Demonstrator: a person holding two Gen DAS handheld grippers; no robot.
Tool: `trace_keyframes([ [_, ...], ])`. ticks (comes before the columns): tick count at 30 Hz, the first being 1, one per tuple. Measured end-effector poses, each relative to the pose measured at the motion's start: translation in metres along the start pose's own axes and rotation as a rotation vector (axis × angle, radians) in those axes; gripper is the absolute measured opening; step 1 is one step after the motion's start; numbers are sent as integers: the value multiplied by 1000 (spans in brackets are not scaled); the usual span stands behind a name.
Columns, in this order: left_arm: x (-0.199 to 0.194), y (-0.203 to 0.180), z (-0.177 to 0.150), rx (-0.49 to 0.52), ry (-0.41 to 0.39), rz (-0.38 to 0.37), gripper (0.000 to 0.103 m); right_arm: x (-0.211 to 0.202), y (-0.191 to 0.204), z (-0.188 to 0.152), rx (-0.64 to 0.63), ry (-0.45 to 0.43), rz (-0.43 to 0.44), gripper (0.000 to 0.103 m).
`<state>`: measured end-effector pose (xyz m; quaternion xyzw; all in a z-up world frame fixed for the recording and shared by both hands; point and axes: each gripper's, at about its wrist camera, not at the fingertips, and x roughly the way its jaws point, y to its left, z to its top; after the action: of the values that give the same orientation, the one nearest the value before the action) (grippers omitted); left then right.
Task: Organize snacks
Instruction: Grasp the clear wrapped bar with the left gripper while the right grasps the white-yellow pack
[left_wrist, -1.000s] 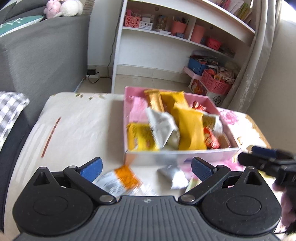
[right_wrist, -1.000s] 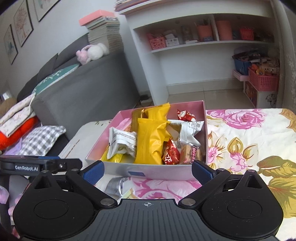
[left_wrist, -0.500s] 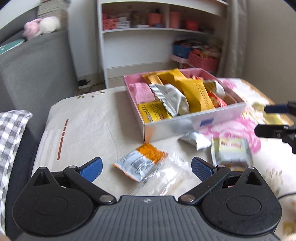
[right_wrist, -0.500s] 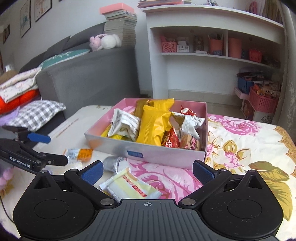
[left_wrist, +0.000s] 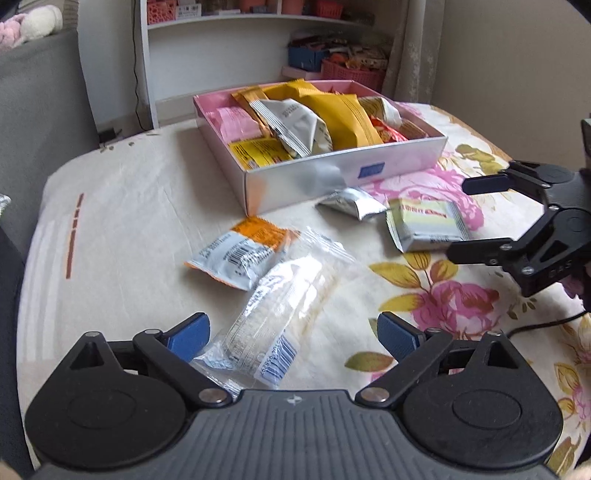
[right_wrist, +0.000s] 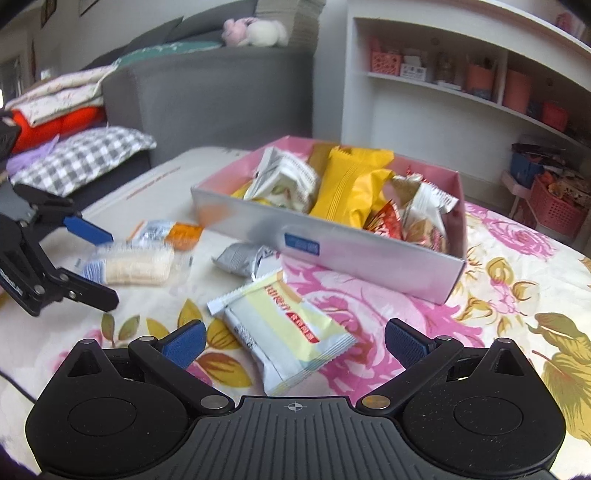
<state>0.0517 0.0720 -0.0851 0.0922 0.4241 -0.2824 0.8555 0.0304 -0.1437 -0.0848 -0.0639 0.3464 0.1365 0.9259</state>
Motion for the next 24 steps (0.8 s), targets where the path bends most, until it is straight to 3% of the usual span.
trace_keyframes([
  [6, -3, -6, -4, 15, 26, -29, 90, 18, 3, -6, -15, 48, -8, 103],
  [11, -6, -9, -4, -6, 24, -51, 86, 20, 5, -6, -18, 31, 7, 103],
  [15, -3, -14, -4, -12, 43, -72, 77, 19, 12, -7, -40, 37, 33, 103],
  [20, -1, -20, -4, -4, 36, -41, 76, 13, 24, -6, -64, 53, 135, 103],
  [24, 2, -21, -1, -27, 23, 6, 69, 15, 26, -5, -71, 38, 69, 103],
])
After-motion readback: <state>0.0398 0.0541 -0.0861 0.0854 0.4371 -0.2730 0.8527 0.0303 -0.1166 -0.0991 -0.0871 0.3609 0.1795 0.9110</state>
